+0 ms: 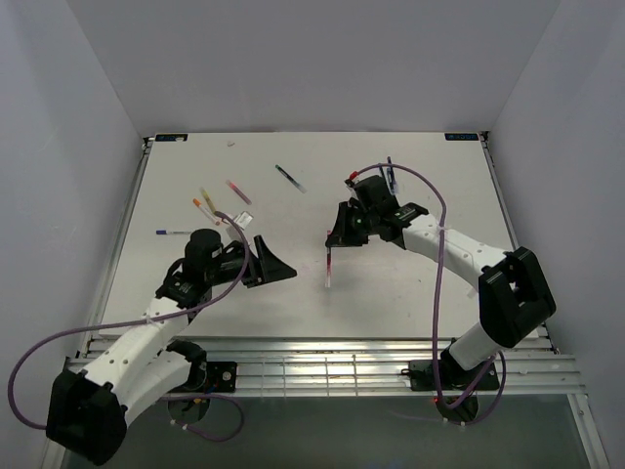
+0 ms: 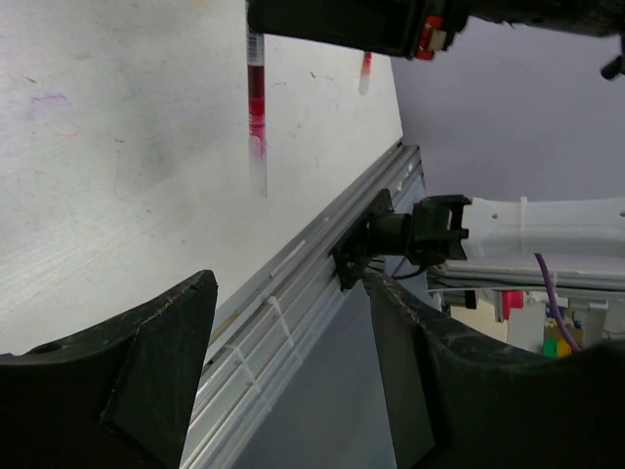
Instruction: Open the pen caps
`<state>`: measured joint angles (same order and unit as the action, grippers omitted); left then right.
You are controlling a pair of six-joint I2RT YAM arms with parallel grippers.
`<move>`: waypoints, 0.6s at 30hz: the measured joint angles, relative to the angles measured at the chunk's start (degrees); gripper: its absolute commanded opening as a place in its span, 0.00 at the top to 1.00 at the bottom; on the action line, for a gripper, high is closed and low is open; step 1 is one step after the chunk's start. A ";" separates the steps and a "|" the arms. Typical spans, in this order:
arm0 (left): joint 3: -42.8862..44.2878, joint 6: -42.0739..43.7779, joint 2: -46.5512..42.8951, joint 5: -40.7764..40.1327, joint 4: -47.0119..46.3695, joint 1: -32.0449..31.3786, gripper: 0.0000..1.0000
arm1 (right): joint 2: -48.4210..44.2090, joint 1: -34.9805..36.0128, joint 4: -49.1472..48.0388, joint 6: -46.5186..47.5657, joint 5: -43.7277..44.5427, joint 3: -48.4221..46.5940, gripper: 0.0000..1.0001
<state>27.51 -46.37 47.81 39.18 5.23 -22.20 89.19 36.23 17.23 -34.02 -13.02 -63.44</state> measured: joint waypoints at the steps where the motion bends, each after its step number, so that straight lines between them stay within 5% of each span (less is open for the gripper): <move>1: 0.92 0.11 2.56 -1.18 -0.39 -1.18 0.26 | 0.22 0.39 -0.15 -0.79 0.28 -0.26 0.92; 18: 4.98 2.43 17.73 -13.62 -5.29 -11.34 0.37 | -2.16 2.10 -5.64 -9.42 0.24 0.68 0.92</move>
<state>32.49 -43.94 65.54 25.56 -0.05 -33.54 87.02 38.33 11.60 -43.44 -12.78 -62.76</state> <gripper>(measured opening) 0.638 0.122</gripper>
